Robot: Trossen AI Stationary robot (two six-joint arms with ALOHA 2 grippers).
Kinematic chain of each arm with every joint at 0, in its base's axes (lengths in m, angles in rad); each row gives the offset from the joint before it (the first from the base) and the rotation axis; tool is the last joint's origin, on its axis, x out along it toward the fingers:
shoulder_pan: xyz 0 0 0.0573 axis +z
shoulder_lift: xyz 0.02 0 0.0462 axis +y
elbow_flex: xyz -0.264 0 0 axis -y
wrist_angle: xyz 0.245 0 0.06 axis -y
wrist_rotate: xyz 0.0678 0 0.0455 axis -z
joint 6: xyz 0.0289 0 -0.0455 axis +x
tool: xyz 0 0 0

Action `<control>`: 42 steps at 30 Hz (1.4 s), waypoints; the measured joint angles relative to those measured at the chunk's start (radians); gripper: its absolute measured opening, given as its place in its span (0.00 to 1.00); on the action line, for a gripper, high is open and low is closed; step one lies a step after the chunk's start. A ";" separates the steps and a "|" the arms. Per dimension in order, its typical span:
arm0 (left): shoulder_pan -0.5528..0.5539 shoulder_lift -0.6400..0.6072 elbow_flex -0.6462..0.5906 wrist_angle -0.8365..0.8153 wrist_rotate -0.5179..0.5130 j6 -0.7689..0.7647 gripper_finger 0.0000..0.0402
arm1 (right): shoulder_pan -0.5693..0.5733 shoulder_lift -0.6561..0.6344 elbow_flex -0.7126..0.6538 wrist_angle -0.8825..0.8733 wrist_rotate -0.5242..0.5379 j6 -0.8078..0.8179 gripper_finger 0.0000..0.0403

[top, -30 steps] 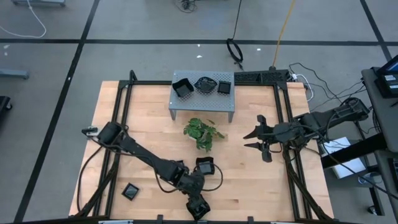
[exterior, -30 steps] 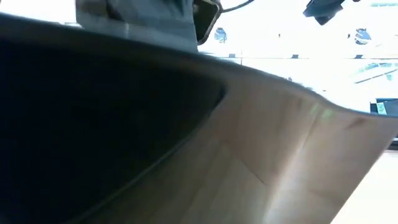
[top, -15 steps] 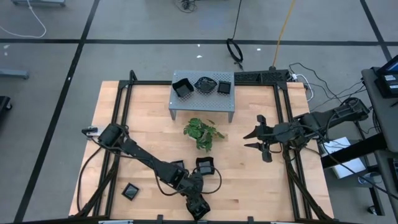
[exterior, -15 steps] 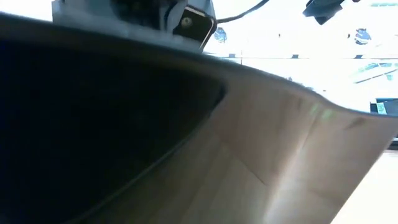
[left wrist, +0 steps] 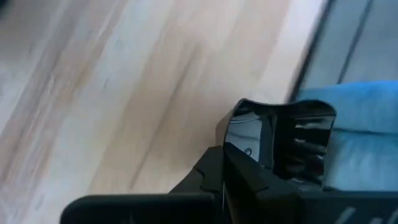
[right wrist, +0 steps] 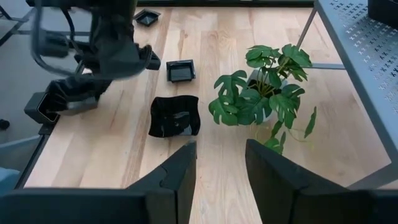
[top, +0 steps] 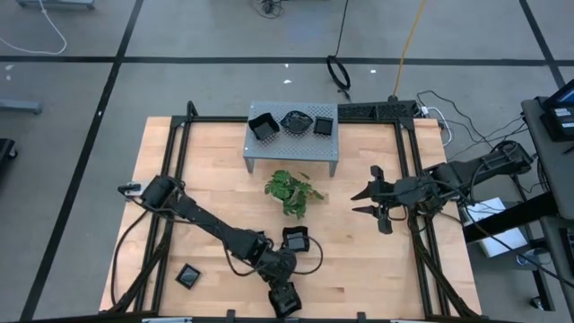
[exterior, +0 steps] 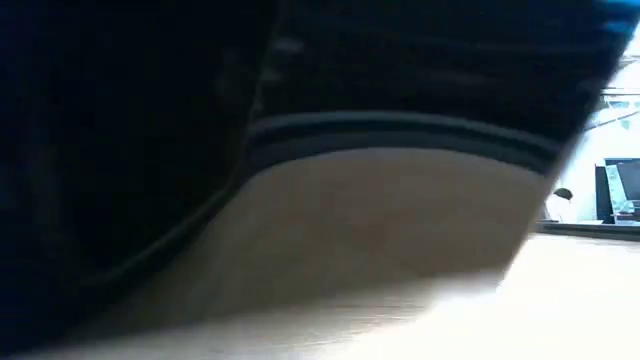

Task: Pick & Place Mini shaped plates
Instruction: Stack the distorted square plate on top of the stacked distorted square plates on the shelf

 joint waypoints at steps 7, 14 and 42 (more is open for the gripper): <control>0.054 -0.137 0.003 -0.001 -0.134 0.010 0.01 | 0.000 0.000 0.000 0.000 -0.003 0.000 0.31; 0.147 -0.346 0.004 -0.096 -0.403 0.088 0.01 | -0.001 0.000 0.000 0.004 -0.003 -0.014 0.31; 0.729 -0.508 -0.025 -0.360 -0.994 -0.103 0.04 | -0.010 -0.002 0.000 0.000 0.472 -0.239 0.31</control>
